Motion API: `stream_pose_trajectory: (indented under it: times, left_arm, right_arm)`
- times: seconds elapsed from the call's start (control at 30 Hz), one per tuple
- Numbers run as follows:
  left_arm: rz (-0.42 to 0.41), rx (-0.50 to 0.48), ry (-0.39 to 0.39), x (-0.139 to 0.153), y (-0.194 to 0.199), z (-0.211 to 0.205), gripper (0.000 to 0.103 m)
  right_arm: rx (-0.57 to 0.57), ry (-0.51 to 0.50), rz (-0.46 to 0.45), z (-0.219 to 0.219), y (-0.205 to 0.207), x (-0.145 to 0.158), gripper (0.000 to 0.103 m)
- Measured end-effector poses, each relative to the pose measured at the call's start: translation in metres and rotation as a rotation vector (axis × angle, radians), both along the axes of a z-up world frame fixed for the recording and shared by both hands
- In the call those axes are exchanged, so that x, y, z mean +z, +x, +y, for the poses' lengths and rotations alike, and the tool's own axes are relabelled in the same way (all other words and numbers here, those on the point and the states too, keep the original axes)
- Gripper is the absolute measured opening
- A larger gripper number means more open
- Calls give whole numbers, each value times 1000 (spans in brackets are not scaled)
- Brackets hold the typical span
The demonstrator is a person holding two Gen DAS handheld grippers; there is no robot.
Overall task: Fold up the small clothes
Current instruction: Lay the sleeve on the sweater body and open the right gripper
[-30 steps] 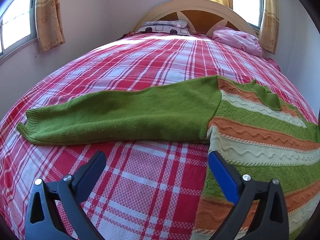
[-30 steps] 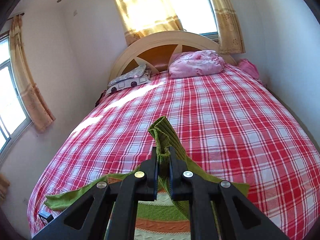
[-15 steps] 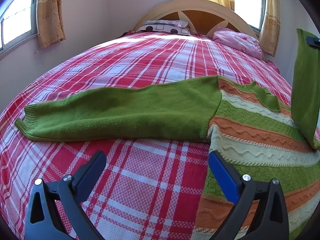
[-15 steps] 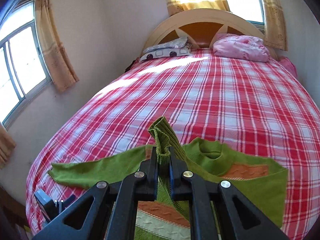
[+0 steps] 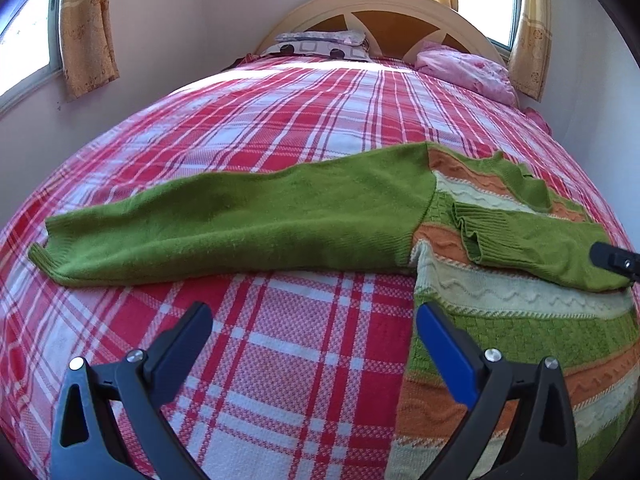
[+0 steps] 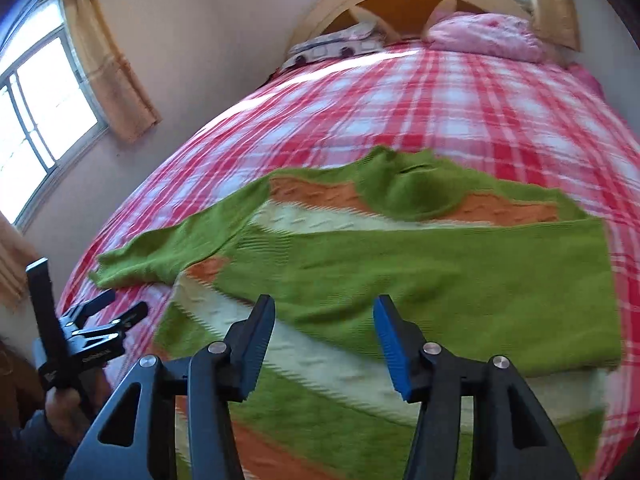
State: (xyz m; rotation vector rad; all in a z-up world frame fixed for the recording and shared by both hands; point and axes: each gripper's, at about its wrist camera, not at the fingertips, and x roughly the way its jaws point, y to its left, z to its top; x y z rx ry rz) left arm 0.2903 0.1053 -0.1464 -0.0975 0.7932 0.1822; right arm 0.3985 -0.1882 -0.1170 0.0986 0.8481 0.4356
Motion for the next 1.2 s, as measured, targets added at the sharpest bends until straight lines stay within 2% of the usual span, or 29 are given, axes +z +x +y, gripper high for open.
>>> stream_pose_trajectory:
  times: [0.07, 0.17, 0.23, 0.27, 0.3, 0.33, 0.37, 0.47, 0.53, 0.6, 0.63, 0.7, 0.8, 0.9, 1.03, 1.13, 1.2]
  left_arm:
    - [-8, -6, 35, 10, 2, -4, 103]
    - [-13, -23, 44, 24, 12, -13, 103]
    - [-31, -19, 63, 33, 16, -20, 103]
    - [-43, -21, 69, 36, 17, -25, 103]
    - [-48, -22, 74, 38, 17, -28, 103]
    - [-48, -23, 79, 38, 17, -31, 103]
    - [-48, -28, 80, 38, 16, -34, 103]
    - [-36, -36, 84, 34, 9, -36, 103]
    - [-30, -35, 98, 32, 4, -33, 103]
    - [-24, -20, 107, 31, -1, -23, 103]
    - [-25, -10, 108, 32, -3, -18, 103]
    - [-30, 22, 114, 34, -8, -2, 103]
    - [-43, 71, 114, 39, -19, 24, 103]
    - [-55, 120, 124, 42, -28, 51, 103]
    - [-34, 201, 144, 38, -32, 84, 103]
    - [-16, 261, 138, 32, -36, 107, 103]
    - [7, 304, 127, 27, -39, 125, 103]
  right_arm:
    - [-126, -9, -18, -41, 2, 3, 55]
    - [-248, 22, 27, -95, 20, -5, 57]
    - [-291, 14, 109, -110, 33, -26, 57]
    - [-261, 22, 175, -109, 38, -41, 58]
    - [-231, -5, 180, -104, 38, -48, 58]
    - [-209, -89, 120, -91, 32, -43, 59]
    - [-175, -129, 116, -79, 29, -40, 60]
    - [-110, -36, 112, -66, 25, -28, 60]
    - [-125, -49, 84, -54, 27, -25, 60]
    - [-106, -23, 154, -40, 36, -40, 61]
    - [-86, -61, 163, -25, 36, -48, 64]
    - [-63, -183, 100, 3, 25, -44, 66]
    - [-49, -100, 91, 14, 19, -32, 66]
    - [-41, -132, 35, 29, 19, -21, 66]
    - [45, -61, 56, 54, 30, -27, 66]
    - [144, -101, 93, 85, 30, -49, 68]
    - [152, -170, 33, 96, 17, -47, 68]
